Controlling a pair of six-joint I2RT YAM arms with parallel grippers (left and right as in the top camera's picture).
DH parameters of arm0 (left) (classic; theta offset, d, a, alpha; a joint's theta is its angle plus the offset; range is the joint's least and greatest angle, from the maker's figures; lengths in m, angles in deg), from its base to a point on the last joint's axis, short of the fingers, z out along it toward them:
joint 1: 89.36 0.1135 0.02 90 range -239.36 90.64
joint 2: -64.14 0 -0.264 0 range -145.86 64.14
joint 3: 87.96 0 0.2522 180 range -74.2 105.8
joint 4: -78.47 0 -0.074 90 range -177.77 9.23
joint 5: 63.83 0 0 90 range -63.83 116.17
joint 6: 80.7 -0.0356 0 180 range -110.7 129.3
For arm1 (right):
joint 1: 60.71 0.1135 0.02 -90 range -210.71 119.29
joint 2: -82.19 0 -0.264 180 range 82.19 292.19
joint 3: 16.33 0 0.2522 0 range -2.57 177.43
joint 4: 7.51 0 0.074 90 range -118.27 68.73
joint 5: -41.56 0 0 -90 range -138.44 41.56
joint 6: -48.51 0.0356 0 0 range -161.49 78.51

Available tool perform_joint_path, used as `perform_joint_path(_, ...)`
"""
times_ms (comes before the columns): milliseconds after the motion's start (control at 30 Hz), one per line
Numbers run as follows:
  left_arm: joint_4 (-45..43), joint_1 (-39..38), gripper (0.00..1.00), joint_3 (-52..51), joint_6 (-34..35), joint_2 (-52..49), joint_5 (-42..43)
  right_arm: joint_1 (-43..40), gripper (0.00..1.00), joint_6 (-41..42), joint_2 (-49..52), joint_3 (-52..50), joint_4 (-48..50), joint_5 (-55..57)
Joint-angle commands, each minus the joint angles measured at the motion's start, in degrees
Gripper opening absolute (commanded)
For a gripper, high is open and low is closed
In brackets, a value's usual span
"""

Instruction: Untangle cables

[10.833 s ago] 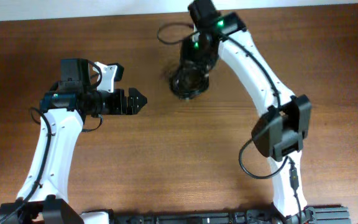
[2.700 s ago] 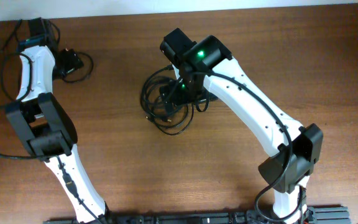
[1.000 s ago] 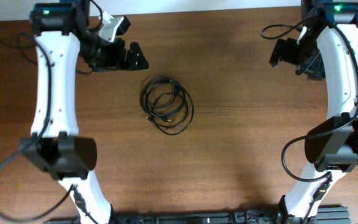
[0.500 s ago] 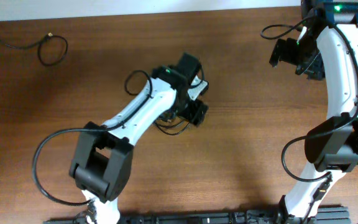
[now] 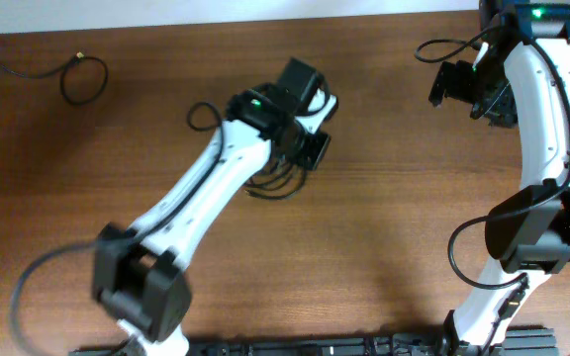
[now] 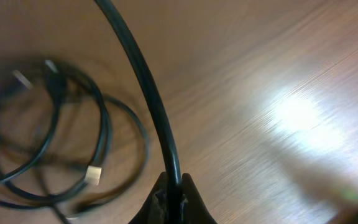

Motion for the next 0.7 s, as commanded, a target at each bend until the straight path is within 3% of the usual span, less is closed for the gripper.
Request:
perform_joint_path(0, -1.3, 0.9, 0.00, 7.5, 0.0, 13.2, -0.6, 0.0, 0.98, -0.3, -0.6, -0.2, -0.1, 0.1)
perform_joint_path(100, -7.1, 5.4, 0.01, 8.0, -0.1, 21.9, -3.7, 0.0, 0.98, -0.3, -0.6, -0.2, -0.1, 0.1)
perform_joint_path(267, -21.3, 8.9, 0.00, 8.0, -0.1, 25.2, -4.4, 0.0, 0.98, -0.3, -0.6, -0.2, -0.1, 0.1)
perform_joint_path(367, -22.4, 11.1, 0.00, 8.0, 0.0, 25.1, -24.1, 0.0, 0.98, -0.3, -0.6, -0.2, -0.1, 0.1)
perform_joint_path(667, -22.0, 46.4, 0.00, 8.0, 0.0, 18.1, -24.5, 0.0, 0.98, -0.3, -0.6, -0.2, -0.1, 0.1)
